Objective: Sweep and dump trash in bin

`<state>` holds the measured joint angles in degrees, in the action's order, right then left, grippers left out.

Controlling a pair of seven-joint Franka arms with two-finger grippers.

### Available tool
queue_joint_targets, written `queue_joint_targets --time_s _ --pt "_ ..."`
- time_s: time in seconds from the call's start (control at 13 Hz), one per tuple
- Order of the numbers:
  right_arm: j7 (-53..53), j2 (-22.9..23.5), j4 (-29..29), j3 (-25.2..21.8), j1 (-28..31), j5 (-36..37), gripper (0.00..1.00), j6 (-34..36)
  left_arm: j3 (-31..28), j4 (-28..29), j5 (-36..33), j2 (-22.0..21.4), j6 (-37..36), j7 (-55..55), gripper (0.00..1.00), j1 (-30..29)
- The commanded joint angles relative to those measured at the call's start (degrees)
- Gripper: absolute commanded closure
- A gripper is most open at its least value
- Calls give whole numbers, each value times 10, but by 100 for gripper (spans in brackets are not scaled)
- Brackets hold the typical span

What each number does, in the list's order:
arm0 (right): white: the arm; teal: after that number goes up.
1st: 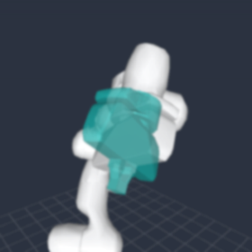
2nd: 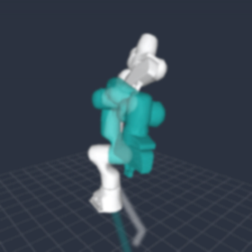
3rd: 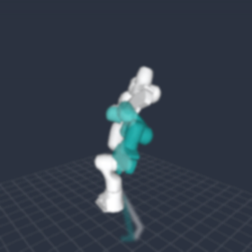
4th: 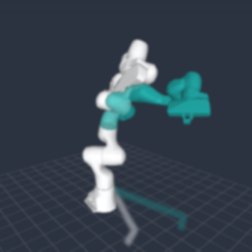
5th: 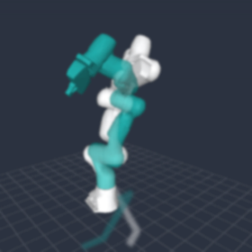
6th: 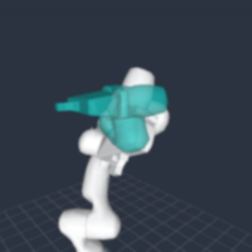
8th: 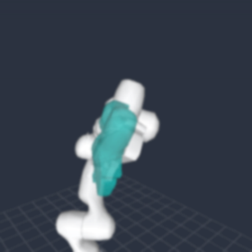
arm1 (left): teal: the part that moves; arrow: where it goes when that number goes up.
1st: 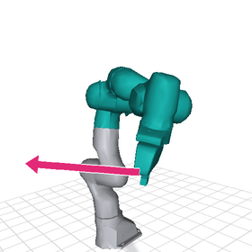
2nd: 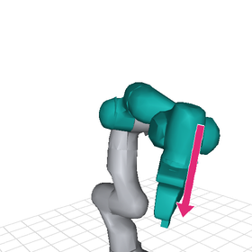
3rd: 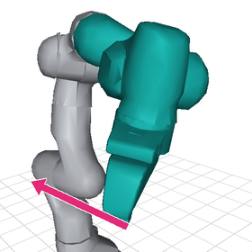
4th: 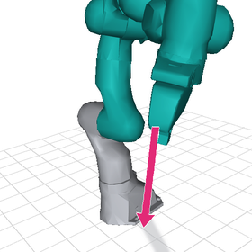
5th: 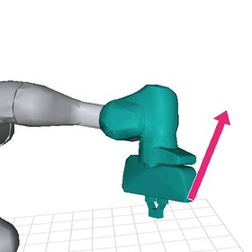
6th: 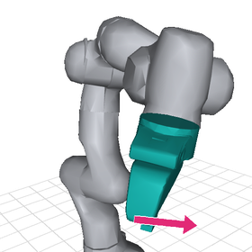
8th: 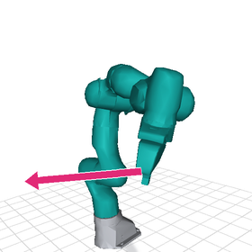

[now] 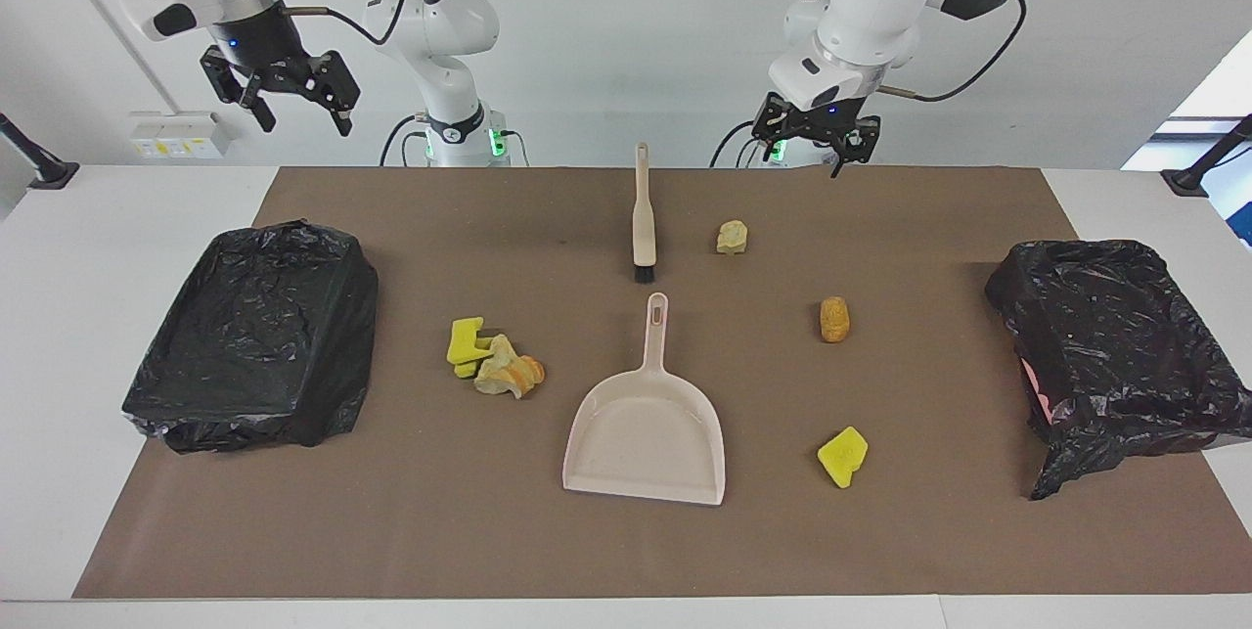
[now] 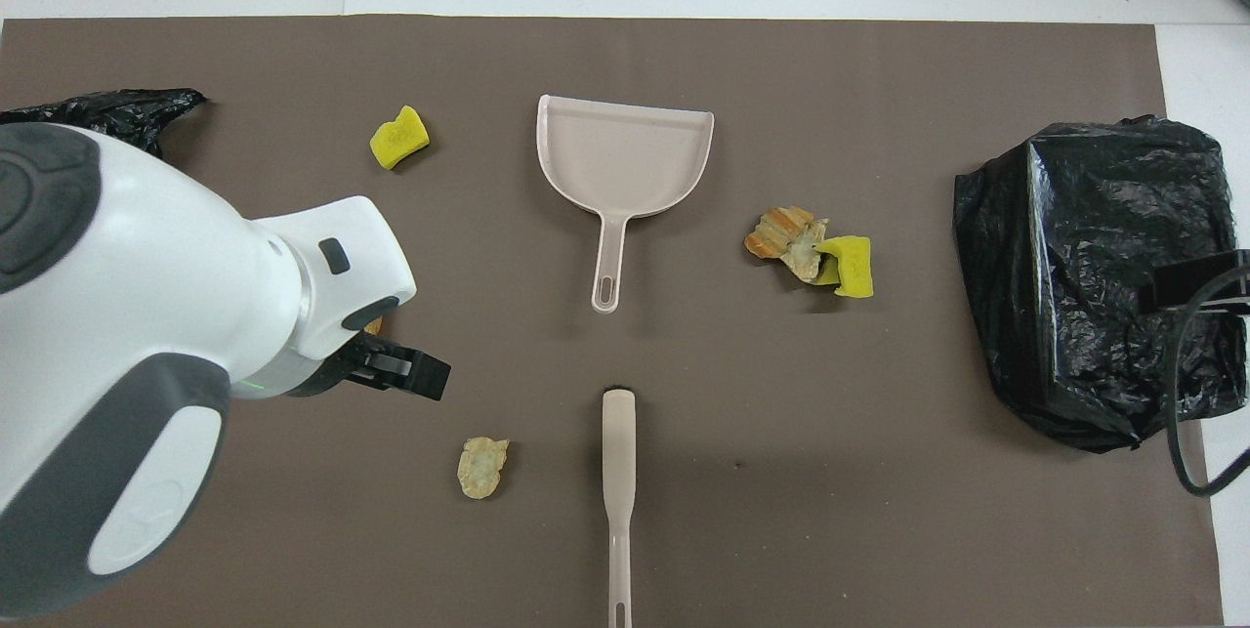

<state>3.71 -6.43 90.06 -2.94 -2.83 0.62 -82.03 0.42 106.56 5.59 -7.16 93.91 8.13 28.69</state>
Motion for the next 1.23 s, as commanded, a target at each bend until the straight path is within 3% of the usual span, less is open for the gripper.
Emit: queue_joint_targets --time_s 0.0,0.15,0.31,0.46,0.62,0.85,1.16 --pt "25 12 57 3 -3 -4 0 -72 -10 86 5 -47 57 42 0 50" --pt "25 50 65 4 -14 -14 0 -112 -10 108 6 -46 79 82 0 85" --pt "37 81 106 4 -35 -44 0 -204 -10 139 7 -45 115 115 0 120" --pt "77 135 108 5 -51 -51 0 -263 -10 167 7 -50 142 138 0 131" --pt "125 180 103 5 -77 -73 0 -327 -10 177 7 -23 157 162 0 163" --pt "224 237 53 5 -135 -109 0 -342 -10 246 6 -17 244 252 0 209" --pt "297 305 -6 6 -198 -133 0 -319 -10 295 7 -2 322 345 0 280"
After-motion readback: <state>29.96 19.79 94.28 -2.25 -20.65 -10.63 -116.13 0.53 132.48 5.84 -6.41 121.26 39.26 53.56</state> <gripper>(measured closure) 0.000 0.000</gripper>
